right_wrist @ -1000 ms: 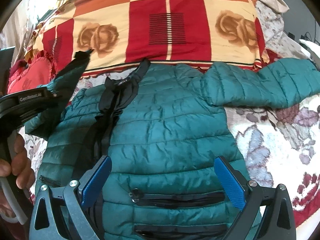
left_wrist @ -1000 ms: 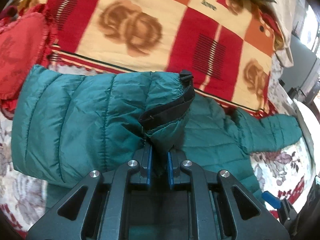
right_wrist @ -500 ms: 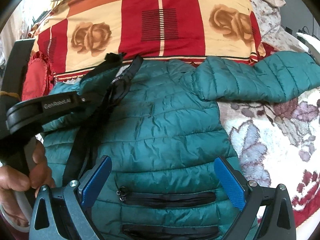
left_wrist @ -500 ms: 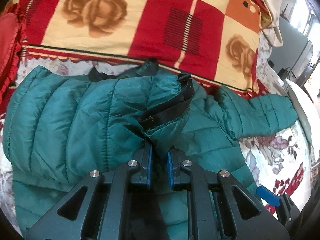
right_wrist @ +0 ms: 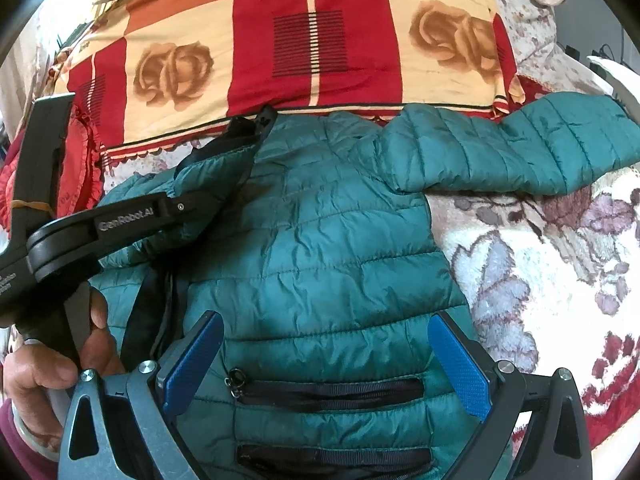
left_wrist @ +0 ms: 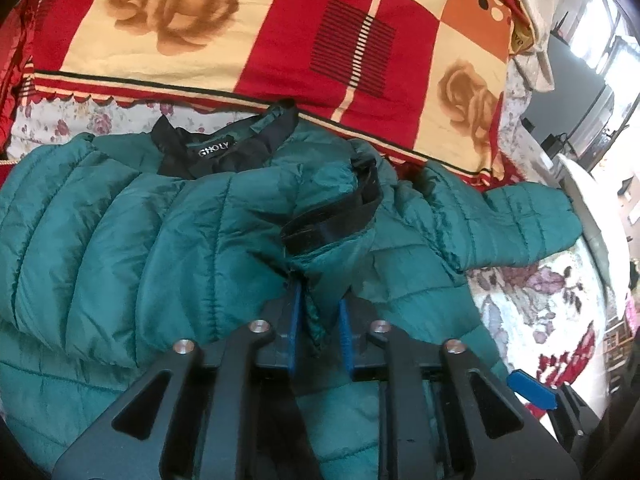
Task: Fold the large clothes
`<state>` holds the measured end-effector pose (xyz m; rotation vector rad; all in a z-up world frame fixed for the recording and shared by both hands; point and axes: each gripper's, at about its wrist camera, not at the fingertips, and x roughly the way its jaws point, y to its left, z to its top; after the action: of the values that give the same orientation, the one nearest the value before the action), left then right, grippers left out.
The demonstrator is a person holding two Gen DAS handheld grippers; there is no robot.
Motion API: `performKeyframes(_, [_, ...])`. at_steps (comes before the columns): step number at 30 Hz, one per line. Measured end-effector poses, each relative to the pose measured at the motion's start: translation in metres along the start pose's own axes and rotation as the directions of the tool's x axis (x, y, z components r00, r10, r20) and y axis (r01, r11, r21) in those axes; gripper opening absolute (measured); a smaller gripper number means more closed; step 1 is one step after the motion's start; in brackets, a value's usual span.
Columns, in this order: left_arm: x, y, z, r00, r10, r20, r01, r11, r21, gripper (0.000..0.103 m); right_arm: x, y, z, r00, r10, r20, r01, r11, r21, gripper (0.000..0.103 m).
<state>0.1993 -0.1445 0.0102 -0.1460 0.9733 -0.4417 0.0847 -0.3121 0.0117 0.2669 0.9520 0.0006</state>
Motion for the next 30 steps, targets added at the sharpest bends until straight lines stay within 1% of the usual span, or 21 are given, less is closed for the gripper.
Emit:
performKeyframes(2, [-0.005,0.001,0.000,1.000,-0.025,0.001,0.025,1.000,0.000,0.027,0.000,0.000,0.000,1.000,-0.003,-0.001,0.003,1.000,0.000,0.101])
performKeyframes(3, [-0.008,0.001,0.001,0.999,-0.042,0.001,0.042,0.999,-0.001,0.035,-0.001,0.000,0.000,1.000,-0.004,-0.002,0.004,1.000,-0.002,0.101])
performKeyframes(4, [-0.011,0.001,0.001,0.998,-0.055,0.004,0.055,0.998,-0.003,0.045,-0.001,0.001,0.000,1.000,-0.006,-0.003,0.006,1.000,-0.004,0.101])
performKeyframes(6, [-0.022,0.005,0.002,0.996,-0.079,0.029,0.079,0.997,-0.015,0.052,-0.002,0.002,-0.001,1.000,-0.012,-0.005,0.011,1.000,-0.010,0.101])
performKeyframes(9, [-0.044,0.018,0.010,0.993,-0.100,0.059,0.102,0.994,-0.045,0.053,-0.002,0.004,0.000,1.000,-0.014,-0.008,0.014,1.000,-0.015,0.101])
performKeyframes(10, [-0.051,0.022,0.011,0.994,-0.093,0.065,0.097,0.994,-0.051,0.053,-0.003,0.005,0.001,1.000,-0.010,-0.008,0.010,1.000,-0.016,0.101])
performKeyframes(11, [-0.059,0.028,0.013,0.995,-0.072,0.076,0.076,0.996,-0.051,0.053,-0.003,0.008,0.003,1.000,-0.005,-0.003,0.005,1.000,-0.018,0.101])
performKeyframes(13, [-0.074,0.041,0.015,0.995,0.023,0.095,-0.019,0.999,-0.040,0.053,-0.002,0.012,0.010,1.000,0.006,0.010,-0.005,1.000,-0.024,0.101])
performKeyframes(15, [-0.089,0.061,0.016,0.986,0.114,0.122,-0.111,0.993,-0.034,0.053,0.002,0.016,0.022,0.999,0.040,0.018,-0.040,0.999,-0.014,0.101])
performKeyframes(17, [-0.095,0.081,0.014,0.979,0.156,0.128,-0.151,0.987,-0.051,0.053,0.015,0.018,0.036,0.998,0.069,0.007,-0.069,0.998,0.015,0.102])
performKeyframes(19, [-0.101,0.111,0.012,0.973,0.203,0.113,-0.192,0.976,-0.101,0.053,0.035,0.018,0.049,0.996,0.091,-0.023,-0.090,0.995,0.049,0.102])
performKeyframes(21, [-0.105,0.139,0.008,0.969,0.226,0.103,-0.208,0.964,-0.166,0.053,0.056,0.018,0.059,0.992,0.115,-0.049,-0.111,0.991,0.078,0.102])
performKeyframes(24, [-0.113,0.177,0.003,0.963,0.252,0.090,-0.220,0.937,-0.270,0.053,0.091,0.025,0.065,0.980,0.159,-0.120,-0.146,0.983,0.113,0.100])
performKeyframes(25, [-0.115,0.184,0.002,0.961,0.262,0.091,-0.227,0.931,-0.286,0.053,0.101,0.026,0.066,0.974,0.177,-0.138,-0.160,0.979,0.127,0.085])
performKeyframes(26, [-0.116,0.190,0.002,0.958,0.273,0.092,-0.235,0.926,-0.296,0.053,0.106,0.028,0.066,0.970,0.204,-0.135,-0.185,0.973,0.141,0.052])
performKeyframes(27, [-0.119,0.196,0.003,0.953,0.287,0.095,-0.246,0.919,-0.307,0.053,0.108,0.030,0.069,0.963,0.238,-0.128,-0.219,0.965,0.144,0.038])
performKeyframes(28, [-0.119,0.199,0.004,0.952,0.292,0.096,-0.250,0.917,-0.312,0.053,0.108,0.033,0.072,0.962,0.240,-0.126,-0.224,0.966,0.130,0.029])
performKeyframes(29, [-0.120,0.202,0.005,0.949,0.298,0.099,-0.254,0.914,-0.317,0.053,0.105,0.037,0.075,0.966,0.230,-0.114,-0.219,0.971,0.099,0.020])
performKeyframes(30, [-0.120,0.205,0.006,0.947,0.304,0.100,-0.259,0.911,-0.320,0.053,0.101,0.039,0.076,0.970,0.221,-0.102,-0.215,0.974,0.072,0.018])
